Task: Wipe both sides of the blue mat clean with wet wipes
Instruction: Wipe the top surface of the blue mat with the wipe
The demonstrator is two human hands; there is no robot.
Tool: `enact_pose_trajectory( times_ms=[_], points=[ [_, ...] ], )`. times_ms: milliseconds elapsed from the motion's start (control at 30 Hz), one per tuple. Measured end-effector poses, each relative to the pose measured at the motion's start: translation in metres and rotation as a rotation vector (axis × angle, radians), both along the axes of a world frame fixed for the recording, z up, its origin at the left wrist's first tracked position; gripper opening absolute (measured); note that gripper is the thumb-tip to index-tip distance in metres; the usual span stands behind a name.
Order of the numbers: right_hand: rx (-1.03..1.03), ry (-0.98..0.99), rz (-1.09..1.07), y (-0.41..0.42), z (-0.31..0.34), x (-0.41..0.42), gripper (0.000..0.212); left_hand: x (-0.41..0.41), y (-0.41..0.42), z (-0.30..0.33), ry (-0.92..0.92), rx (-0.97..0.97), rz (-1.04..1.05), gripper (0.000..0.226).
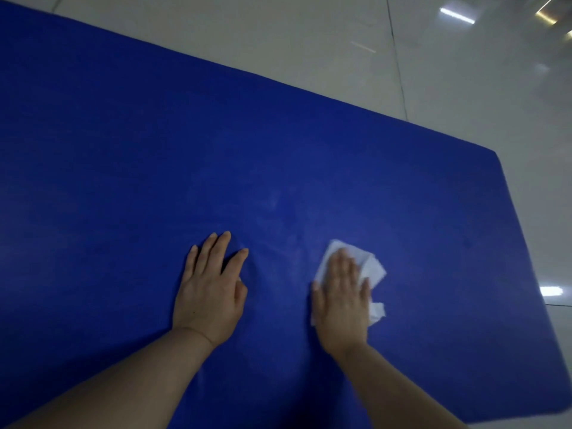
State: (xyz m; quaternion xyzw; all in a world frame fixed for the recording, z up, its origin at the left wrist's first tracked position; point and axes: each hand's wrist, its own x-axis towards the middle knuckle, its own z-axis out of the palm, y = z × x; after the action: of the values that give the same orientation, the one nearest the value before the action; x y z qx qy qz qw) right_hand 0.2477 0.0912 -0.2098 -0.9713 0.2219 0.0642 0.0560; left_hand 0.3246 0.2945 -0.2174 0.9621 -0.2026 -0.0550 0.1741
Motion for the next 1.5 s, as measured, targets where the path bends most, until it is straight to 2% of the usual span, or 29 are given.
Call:
enact_pose_trajectory(
  times_ms=[67,100,167,233,300,367,467,533,600,700,767,833,933,967,1033,1100,1167,1267,1500],
  points=[
    [0.016,0.050,0.212,0.012,-0.002,-0.010,0.066,0.000,0.000,0.001,-0.004,-0.006,0.000,0.054],
    [0.032,0.059,0.202,0.004,0.000,-0.011,0.067,0.000,0.000,0.001,-0.008,-0.009,0.001,0.054],
    [-0.008,0.032,0.043,-0.024,-0.001,-0.013,0.065,0.001,0.000,0.000,-0.021,-0.013,0.002,0.054],
    [-0.005,0.121,-0.192,-0.047,-0.002,-0.012,0.062,0.001,0.000,-0.001,-0.027,-0.011,0.003,0.053],
    [-0.057,0.116,-0.244,-0.037,-0.004,-0.009,0.061,0.000,0.000,-0.002,-0.028,-0.009,0.008,0.053],
    [-0.083,0.052,-0.085,0.006,-0.001,-0.006,0.063,0.000,0.000,-0.002,-0.034,-0.011,0.011,0.053],
    [0.004,0.039,0.298,0.079,0.004,-0.014,0.058,0.001,0.000,-0.001,-0.042,-0.009,0.008,0.053],
    [0.032,0.057,0.432,0.090,0.007,-0.020,0.056,0.002,0.000,-0.001,-0.049,-0.006,0.003,0.052],
    [-0.004,0.051,0.354,0.063,0.000,-0.026,0.059,0.001,0.000,-0.001,-0.050,-0.013,0.002,0.052],
    [-0.019,0.072,-0.046,0.006,-0.002,-0.027,0.072,0.000,0.000,-0.003,-0.050,-0.014,0.006,0.053],
    [-0.010,0.103,-0.178,0.004,-0.002,-0.025,0.074,0.000,0.000,-0.003,-0.049,-0.024,0.007,0.052],
    [0.006,0.090,-0.068,0.037,0.005,-0.022,0.072,-0.001,-0.001,-0.003,-0.049,-0.030,0.012,0.049],
    [0.053,0.126,0.293,0.078,0.009,-0.037,0.064,0.000,0.000,-0.003,-0.068,-0.048,0.007,0.044],
    [0.055,0.148,0.337,0.075,0.011,-0.043,0.062,0.000,0.000,-0.004,-0.065,-0.052,0.010,0.043],
    [0.040,0.149,0.243,0.050,0.010,-0.050,0.063,0.001,0.001,-0.004,-0.060,-0.044,0.019,0.044],
    [-0.007,0.119,0.067,0.022,0.007,-0.051,0.075,0.000,0.000,-0.004,-0.048,-0.038,0.019,0.051],
    [-0.003,0.159,-0.018,0.008,0.003,-0.049,0.085,0.000,-0.001,-0.003,-0.041,-0.045,0.020,0.053],
    [0.006,0.201,-0.037,0.009,0.006,-0.046,0.089,-0.001,-0.002,-0.001,-0.048,-0.070,0.031,0.043],
    [0.003,0.197,-0.042,0.008,0.008,-0.044,0.086,-0.003,0.005,0.001,-0.052,-0.134,-0.008,0.047]
  ],
)
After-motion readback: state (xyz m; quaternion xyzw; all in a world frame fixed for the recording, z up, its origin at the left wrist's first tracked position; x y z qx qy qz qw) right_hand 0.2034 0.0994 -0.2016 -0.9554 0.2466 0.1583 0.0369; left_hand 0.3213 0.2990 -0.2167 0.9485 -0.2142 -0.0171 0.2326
